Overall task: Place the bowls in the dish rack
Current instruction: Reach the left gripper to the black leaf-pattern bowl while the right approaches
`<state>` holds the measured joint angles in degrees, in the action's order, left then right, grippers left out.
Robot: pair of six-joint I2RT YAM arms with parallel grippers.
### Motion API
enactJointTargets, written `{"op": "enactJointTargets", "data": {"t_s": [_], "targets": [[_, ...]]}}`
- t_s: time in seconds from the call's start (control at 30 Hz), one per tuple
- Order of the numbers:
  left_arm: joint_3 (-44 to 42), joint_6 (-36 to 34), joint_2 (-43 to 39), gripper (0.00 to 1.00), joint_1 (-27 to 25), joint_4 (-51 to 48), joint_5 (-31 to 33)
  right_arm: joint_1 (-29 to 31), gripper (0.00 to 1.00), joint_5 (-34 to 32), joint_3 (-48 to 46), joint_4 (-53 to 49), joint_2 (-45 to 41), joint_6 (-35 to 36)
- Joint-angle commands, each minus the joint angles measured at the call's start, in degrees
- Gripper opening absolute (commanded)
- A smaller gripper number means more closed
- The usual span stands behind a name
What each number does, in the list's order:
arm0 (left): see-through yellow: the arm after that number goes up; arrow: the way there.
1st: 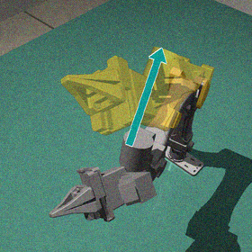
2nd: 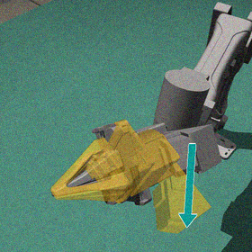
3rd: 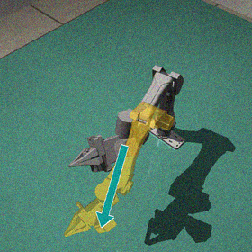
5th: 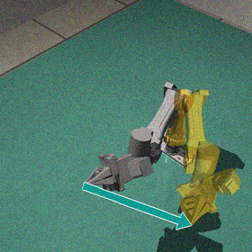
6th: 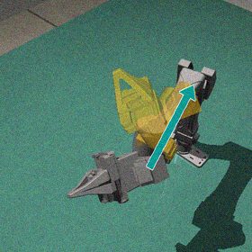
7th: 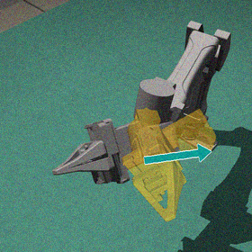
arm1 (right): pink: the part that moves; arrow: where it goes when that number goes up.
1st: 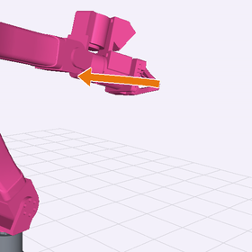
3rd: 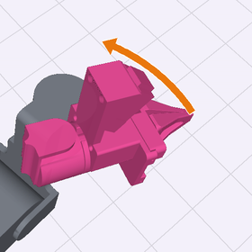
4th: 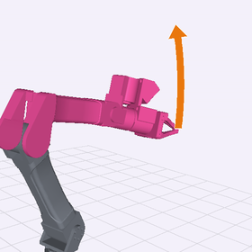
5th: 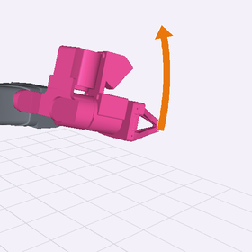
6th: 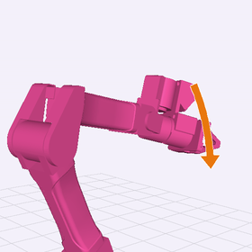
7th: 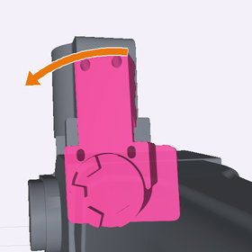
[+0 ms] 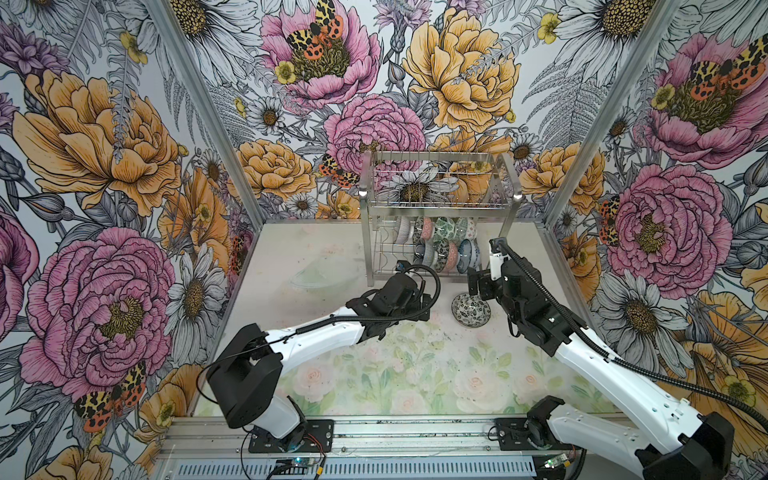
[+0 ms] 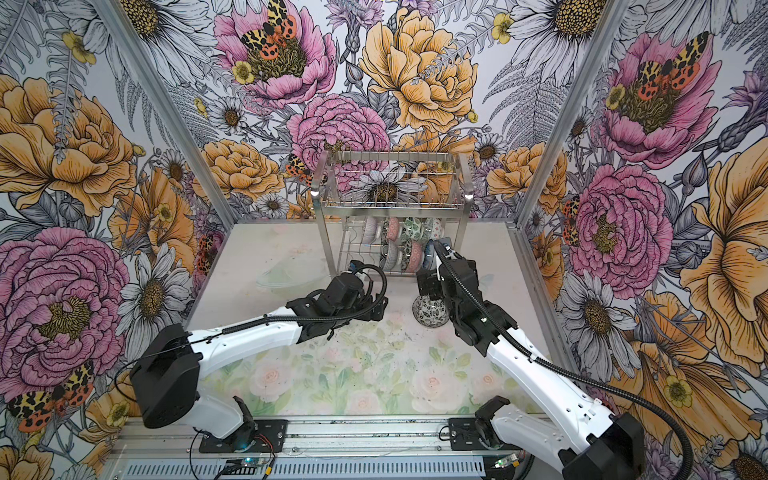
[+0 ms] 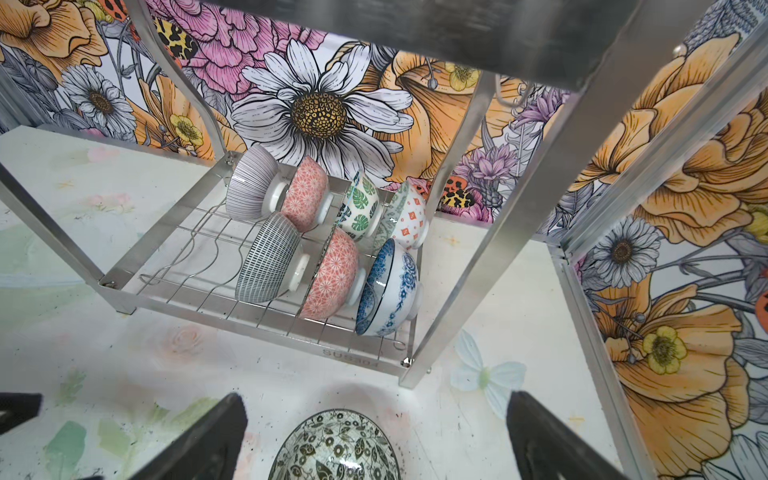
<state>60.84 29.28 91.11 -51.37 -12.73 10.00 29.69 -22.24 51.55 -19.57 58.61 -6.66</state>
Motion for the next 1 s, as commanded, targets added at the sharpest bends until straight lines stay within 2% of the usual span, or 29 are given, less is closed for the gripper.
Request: {"op": "enactJointTargets", "data": {"t_s": [0.0, 0.2, 0.67, 0.97], "targets": [[5.41, 1.48, 5.78, 0.99, -2.34, 1.90, -3.31, -0.64, 1.00, 0.97, -0.88, -0.82, -1.27, -1.58], [12.84, 2.58, 16.35, 0.94, -4.20, 1.15, -5.46, -1.54, 1.00, 1.40, -1.19, -1.25, -3.37, -1.52], [23.03, 2.44, 28.86, 0.63, -4.51, -1.96, -5.84, -3.19, 1.00, 2.90, -2.57, -1.44, -6.20, -1.66], [26.44, 2.19, 31.23, 0.23, -4.17, -3.40, -5.87, -3.50, 0.99, 3.50, -2.29, -1.53, -6.68, -1.43]]}}
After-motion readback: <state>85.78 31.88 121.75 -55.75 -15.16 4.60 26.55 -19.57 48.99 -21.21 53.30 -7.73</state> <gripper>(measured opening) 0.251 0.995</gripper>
